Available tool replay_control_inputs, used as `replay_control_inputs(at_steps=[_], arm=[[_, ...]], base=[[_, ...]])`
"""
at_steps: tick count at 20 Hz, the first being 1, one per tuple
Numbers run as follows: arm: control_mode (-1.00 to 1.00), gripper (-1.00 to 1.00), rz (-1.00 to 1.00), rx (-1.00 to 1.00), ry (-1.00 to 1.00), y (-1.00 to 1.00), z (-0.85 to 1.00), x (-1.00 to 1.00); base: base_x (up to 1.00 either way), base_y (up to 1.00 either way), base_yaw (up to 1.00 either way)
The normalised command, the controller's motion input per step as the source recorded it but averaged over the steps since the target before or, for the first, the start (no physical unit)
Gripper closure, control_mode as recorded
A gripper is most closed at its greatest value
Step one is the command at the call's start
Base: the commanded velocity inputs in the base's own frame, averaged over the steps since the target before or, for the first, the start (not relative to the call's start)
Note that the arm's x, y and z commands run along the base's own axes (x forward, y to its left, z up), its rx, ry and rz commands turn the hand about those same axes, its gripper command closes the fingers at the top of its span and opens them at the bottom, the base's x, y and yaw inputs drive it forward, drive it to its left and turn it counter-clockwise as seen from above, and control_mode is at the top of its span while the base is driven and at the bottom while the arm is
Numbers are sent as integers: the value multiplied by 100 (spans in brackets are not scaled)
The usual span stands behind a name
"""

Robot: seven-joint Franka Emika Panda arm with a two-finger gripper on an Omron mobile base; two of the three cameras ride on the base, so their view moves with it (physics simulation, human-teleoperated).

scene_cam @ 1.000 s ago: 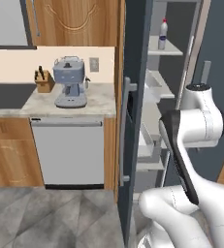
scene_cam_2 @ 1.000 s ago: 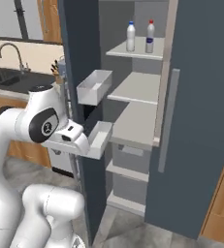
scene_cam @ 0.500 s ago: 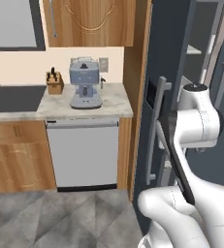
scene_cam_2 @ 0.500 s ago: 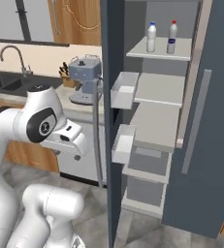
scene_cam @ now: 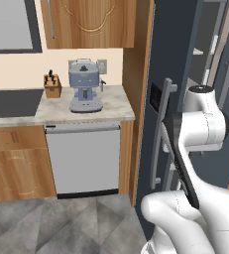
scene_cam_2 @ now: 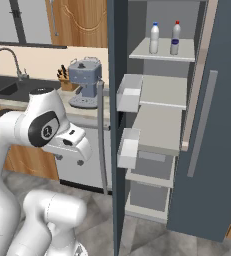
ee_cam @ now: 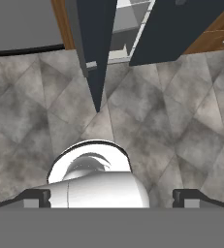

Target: Take the bottled waters from the counter and place them in the freezer to freeze. Close the freezer door after placing the bottles.

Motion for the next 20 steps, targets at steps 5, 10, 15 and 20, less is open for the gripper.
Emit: replay_control_inputs(at_steps=[5, 10, 15, 20], arm=[[100, -100, 0, 0, 0, 0, 0, 0], [-100, -100, -20, -2, -10, 31, 0, 29], [-100, -100, -48, -19, -24, 45, -12, 87], [-100, -100, -57, -29, -19, 2, -47, 85]], base=[[8, 20, -10], [0, 0, 0], [0, 0, 0], [0, 0, 0]])
